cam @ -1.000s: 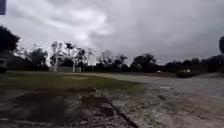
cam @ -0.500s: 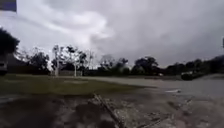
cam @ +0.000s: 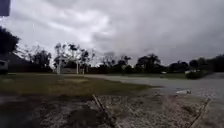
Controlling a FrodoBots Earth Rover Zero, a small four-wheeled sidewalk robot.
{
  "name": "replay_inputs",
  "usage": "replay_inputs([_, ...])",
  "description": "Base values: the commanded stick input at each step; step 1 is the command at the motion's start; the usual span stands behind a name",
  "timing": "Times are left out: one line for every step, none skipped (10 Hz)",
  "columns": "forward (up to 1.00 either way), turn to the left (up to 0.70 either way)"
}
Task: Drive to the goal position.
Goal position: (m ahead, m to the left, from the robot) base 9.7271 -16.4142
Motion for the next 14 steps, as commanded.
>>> replay_inputs([0.50,0.00])
replay_inputs([0.50,0.00])
replay_inputs([0.50,0.00])
replay_inputs([0.50,0.00])
replay_inputs([0.50,0.00])
replay_inputs([0.50,0.00])
replay_inputs([0.50,-0.33])
replay_inputs([0.50,-0.50])
replay_inputs([0.50,-0.46])
replay_inputs([0.50,-0.30])
replay_inputs([0.50,0.00])
replay_inputs([0.50,0.00])
replay_inputs([0.50,0.00])
replay_inputs([0.50,0.00])
